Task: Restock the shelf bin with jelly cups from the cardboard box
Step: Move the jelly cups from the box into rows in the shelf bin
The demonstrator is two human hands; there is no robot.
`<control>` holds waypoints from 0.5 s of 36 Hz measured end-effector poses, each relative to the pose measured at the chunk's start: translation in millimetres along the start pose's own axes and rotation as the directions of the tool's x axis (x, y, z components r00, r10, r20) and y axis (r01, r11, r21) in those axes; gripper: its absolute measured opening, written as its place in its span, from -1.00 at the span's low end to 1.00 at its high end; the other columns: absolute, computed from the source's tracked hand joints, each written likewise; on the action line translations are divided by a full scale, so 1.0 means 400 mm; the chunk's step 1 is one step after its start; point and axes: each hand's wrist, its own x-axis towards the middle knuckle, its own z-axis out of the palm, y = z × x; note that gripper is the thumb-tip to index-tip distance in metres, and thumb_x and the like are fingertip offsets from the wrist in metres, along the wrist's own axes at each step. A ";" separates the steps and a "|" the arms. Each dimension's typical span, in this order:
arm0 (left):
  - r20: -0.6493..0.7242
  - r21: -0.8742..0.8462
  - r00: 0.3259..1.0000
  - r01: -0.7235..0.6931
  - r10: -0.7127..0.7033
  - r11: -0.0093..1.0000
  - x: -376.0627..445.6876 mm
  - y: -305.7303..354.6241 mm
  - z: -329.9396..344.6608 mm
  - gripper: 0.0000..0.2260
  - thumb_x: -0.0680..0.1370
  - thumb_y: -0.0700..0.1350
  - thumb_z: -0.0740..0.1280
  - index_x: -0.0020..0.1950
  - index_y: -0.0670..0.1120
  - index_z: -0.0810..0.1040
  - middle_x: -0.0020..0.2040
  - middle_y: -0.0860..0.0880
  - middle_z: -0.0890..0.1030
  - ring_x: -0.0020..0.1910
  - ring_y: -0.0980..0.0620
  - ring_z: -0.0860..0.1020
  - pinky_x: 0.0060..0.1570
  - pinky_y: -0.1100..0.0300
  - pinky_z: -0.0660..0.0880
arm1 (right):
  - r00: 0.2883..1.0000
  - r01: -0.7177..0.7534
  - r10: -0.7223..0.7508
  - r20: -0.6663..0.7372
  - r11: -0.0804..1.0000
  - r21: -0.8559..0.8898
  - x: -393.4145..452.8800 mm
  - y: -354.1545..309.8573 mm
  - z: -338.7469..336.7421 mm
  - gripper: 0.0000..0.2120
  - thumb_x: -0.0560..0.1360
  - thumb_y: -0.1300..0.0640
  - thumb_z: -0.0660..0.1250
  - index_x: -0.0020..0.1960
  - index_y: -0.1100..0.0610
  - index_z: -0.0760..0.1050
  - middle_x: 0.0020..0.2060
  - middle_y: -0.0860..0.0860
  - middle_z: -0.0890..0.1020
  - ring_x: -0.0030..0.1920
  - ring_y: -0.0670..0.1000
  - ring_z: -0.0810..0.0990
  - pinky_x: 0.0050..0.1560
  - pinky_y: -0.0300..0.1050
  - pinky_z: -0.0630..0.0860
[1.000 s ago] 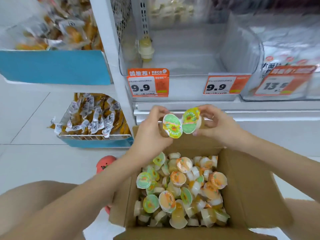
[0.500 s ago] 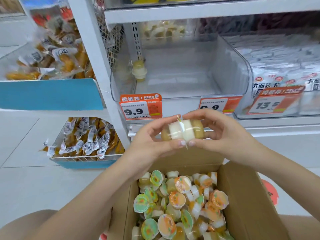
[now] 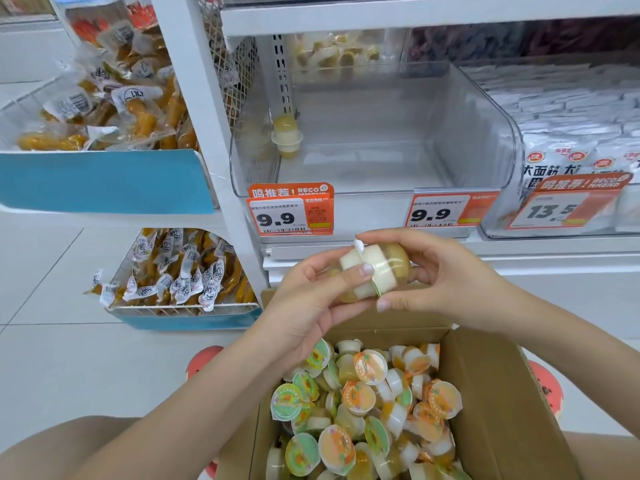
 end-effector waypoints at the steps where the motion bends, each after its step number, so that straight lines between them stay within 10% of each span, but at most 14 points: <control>1: 0.004 0.009 1.000 0.001 -0.001 1.000 0.000 0.000 -0.002 -0.52 0.29 -0.20 0.43 0.21 -0.22 0.52 0.06 -0.22 0.65 0.00 -0.14 0.65 -0.04 0.04 0.61 | 1.000 -0.008 0.008 -0.002 1.000 -0.005 0.001 0.000 0.001 -0.39 0.19 0.08 0.54 0.22 -0.11 0.49 0.07 -0.14 0.61 0.11 0.00 0.57 0.09 0.05 0.57; 18: 0.128 -0.027 0.985 0.117 -0.113 0.993 -0.003 0.014 -0.016 -0.70 0.37 -0.17 0.40 0.07 -0.24 0.60 -0.02 -0.20 0.67 -0.08 -0.03 0.66 -0.06 0.12 0.61 | 0.999 0.039 -0.045 -0.021 0.978 -0.206 0.009 -0.032 0.005 -0.47 0.19 -0.09 0.49 0.14 -0.07 0.53 0.00 -0.21 0.62 0.01 -0.14 0.57 0.03 -0.26 0.49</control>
